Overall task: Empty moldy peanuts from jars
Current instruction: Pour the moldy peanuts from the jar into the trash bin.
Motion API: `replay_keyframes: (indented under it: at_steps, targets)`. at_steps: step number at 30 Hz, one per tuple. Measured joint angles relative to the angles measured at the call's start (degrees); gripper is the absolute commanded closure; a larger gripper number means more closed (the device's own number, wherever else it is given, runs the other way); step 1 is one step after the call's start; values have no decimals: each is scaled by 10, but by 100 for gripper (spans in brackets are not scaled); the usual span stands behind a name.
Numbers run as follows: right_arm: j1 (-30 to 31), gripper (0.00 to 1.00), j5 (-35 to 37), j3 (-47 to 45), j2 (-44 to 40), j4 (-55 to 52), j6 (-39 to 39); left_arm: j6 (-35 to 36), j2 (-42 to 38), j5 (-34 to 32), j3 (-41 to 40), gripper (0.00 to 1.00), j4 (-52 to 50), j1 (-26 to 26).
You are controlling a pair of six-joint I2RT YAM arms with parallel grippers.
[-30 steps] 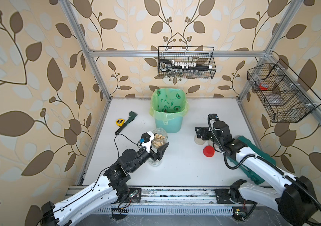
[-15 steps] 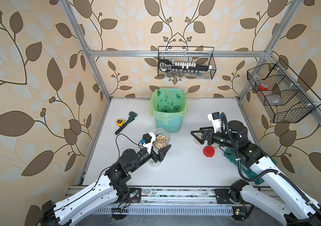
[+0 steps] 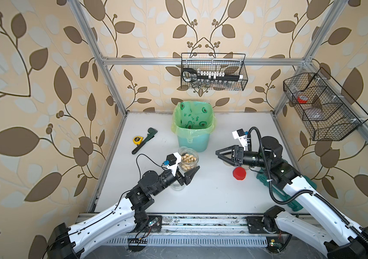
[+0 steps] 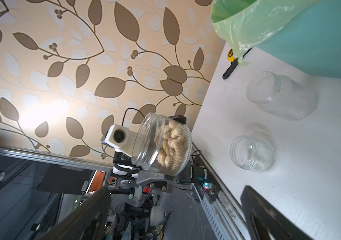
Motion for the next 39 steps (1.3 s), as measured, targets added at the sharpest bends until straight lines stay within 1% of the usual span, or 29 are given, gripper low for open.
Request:
replay_keyframes:
  at_steps: [5,9,14,20,24,27,30,32,34,37,39]
  targets:
    - [50,2,-4,0,33,47,59,0,11,0,0,100,30,0]
    - [91,1,10,-7,58,93,92,0,17,1,-1,100,51,0]
    - [119,1,31,-26,94,167,131,3,34,1,-1,100,60,0]
    - [155,1,53,-25,142,235,157,3,42,1,-1,100,64,0]
    - [158,6,57,-23,160,268,169,4,39,0,-1,100,64,0]
    - [158,8,58,-14,173,283,180,7,38,0,-1,100,64,0]
    - [158,11,60,5,180,276,181,14,38,-3,-1,100,65,0]
    - [158,17,63,14,180,266,179,17,36,-8,-1,100,71,0]
    - [157,20,65,17,180,261,179,18,34,-14,-1,100,74,0]
    - [157,22,65,19,184,259,184,22,33,-22,-1,100,72,0]
    - [156,22,66,21,188,258,189,28,33,-28,-1,100,70,0]
